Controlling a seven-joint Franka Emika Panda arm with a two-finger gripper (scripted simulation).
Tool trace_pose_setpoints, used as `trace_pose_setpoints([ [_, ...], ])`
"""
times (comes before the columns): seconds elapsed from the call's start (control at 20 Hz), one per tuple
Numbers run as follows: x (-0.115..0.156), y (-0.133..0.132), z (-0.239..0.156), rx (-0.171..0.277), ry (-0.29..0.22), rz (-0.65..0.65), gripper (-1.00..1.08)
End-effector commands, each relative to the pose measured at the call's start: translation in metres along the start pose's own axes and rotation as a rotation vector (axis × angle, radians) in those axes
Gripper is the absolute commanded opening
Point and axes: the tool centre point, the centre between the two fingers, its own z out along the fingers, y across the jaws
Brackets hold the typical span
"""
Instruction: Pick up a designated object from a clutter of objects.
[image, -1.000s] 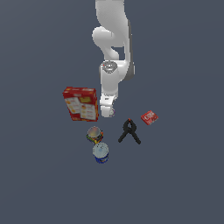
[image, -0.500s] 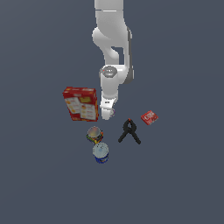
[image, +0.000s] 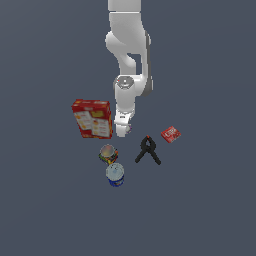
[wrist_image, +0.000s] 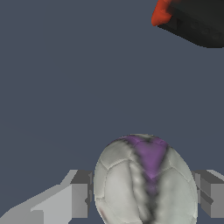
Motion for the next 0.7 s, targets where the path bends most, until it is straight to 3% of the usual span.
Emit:
trace_pose_setpoints([
  [0.0, 0.0, 0.0, 0.0, 0.001, 0.0, -0.001, -1.0],
  [0.65, 0.015, 0.01, -0.026, 0.0, 0.0, 0.0, -1.0],
])
